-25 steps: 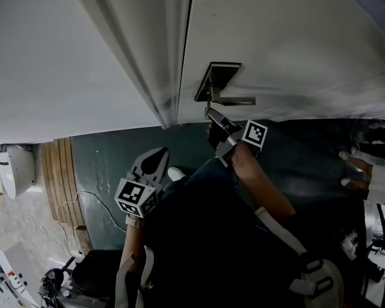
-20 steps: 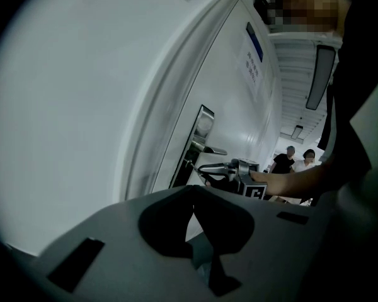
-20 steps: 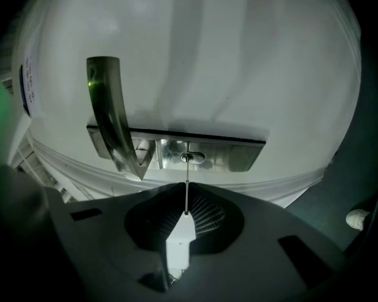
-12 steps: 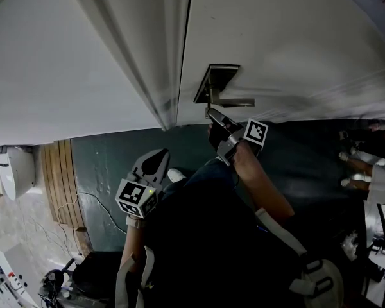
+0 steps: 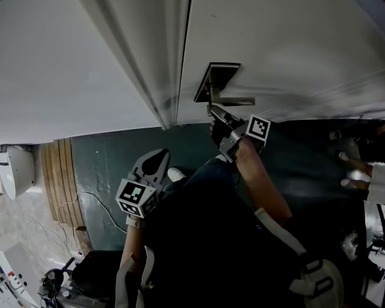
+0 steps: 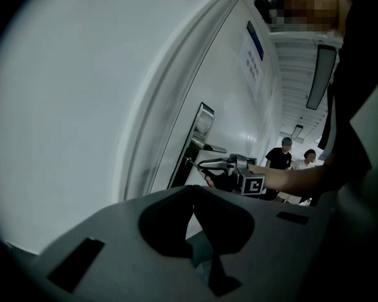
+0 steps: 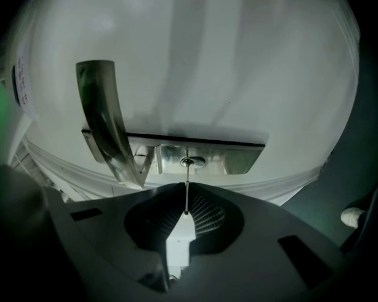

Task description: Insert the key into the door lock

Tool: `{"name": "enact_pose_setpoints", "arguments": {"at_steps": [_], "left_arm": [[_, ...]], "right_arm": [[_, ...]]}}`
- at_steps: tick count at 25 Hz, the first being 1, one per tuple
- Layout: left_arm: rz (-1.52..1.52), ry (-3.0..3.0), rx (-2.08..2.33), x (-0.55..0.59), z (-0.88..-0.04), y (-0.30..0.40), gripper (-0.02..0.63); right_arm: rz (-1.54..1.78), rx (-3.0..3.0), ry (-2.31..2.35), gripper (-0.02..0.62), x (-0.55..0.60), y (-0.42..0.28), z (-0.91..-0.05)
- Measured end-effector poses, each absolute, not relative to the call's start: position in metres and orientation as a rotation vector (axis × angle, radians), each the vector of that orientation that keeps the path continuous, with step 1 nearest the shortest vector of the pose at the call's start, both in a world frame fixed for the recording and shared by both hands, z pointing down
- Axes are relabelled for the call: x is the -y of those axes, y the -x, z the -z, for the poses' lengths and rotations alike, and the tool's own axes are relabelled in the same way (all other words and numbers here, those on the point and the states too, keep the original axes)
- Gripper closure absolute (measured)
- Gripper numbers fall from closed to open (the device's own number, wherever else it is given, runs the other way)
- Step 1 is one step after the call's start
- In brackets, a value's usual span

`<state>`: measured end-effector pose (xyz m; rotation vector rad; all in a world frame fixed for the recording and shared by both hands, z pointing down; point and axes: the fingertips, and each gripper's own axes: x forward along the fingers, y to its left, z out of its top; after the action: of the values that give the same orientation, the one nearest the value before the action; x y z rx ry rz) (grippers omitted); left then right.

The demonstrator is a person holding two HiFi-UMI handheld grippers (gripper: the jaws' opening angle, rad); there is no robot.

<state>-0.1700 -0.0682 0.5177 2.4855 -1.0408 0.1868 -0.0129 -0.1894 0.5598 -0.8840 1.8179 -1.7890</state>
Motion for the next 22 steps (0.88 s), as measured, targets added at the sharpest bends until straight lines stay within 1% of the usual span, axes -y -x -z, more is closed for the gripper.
{"name": "enact_pose_setpoints", "arguments": {"at_steps": [22], "left_arm": [[-0.203,-2.48,1.012,0.0624,-0.5263,0.1703,0.598]], "right_arm": [[1.736,-1.798,0.935,0.561,0.1919,0.0118,-0.5636]]}}
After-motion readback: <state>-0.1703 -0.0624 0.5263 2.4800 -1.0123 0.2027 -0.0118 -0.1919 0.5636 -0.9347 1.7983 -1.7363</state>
